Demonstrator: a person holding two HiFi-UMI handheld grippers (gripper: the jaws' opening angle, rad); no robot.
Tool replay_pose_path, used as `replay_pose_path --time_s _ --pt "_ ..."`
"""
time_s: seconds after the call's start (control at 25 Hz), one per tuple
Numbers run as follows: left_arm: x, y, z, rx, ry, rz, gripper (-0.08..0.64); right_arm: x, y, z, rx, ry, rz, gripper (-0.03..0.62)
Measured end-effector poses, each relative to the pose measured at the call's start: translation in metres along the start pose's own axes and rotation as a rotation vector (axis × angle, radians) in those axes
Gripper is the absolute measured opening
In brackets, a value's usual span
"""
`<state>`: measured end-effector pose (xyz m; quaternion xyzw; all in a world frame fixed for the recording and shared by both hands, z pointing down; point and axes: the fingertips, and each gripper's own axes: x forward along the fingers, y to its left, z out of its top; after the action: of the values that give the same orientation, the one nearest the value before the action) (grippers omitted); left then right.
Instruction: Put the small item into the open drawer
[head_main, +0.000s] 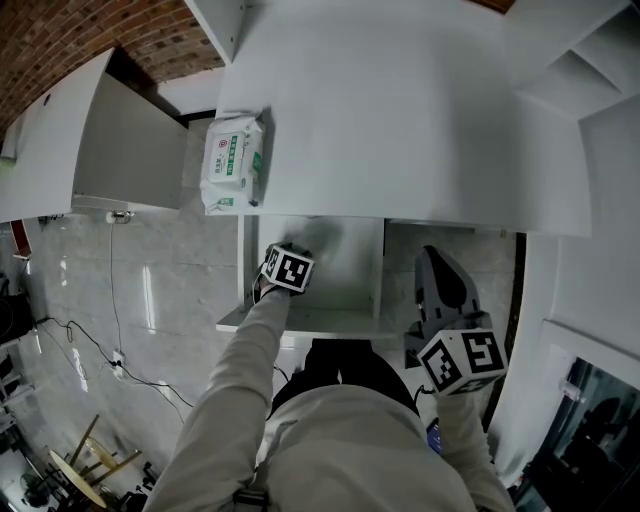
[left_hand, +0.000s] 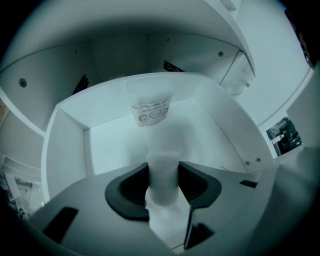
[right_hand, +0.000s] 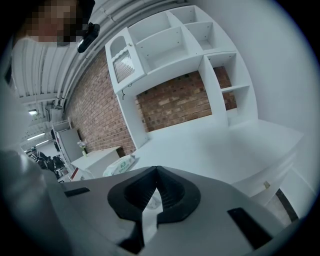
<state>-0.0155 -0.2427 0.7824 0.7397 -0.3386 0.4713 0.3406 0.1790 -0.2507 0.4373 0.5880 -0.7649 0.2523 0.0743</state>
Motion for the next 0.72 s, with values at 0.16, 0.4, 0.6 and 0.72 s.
replay_pose_path --time_s 0.16,0.4,0.6,0.72 --pt "0.006 -0.001 -0.005 0.001 0.020 0.003 0.181 -0.001 -0.002 0.000 -0.001 0.000 0.000 0.028" --pt "0.008 -0.003 -0.004 -0.018 0.025 0.001 0.236 -0.002 -0.005 -0.001 -0.001 0.006 -0.001 0.028" --pt "-0.011 0.001 0.009 -0.024 -0.026 0.023 0.261 0.001 -0.001 0.000 0.000 -0.003 0.011 0.028" --pt "-0.035 0.001 0.025 -0.034 -0.100 0.034 0.261 0.003 0.008 0.002 -0.003 -0.012 0.034 0.028"
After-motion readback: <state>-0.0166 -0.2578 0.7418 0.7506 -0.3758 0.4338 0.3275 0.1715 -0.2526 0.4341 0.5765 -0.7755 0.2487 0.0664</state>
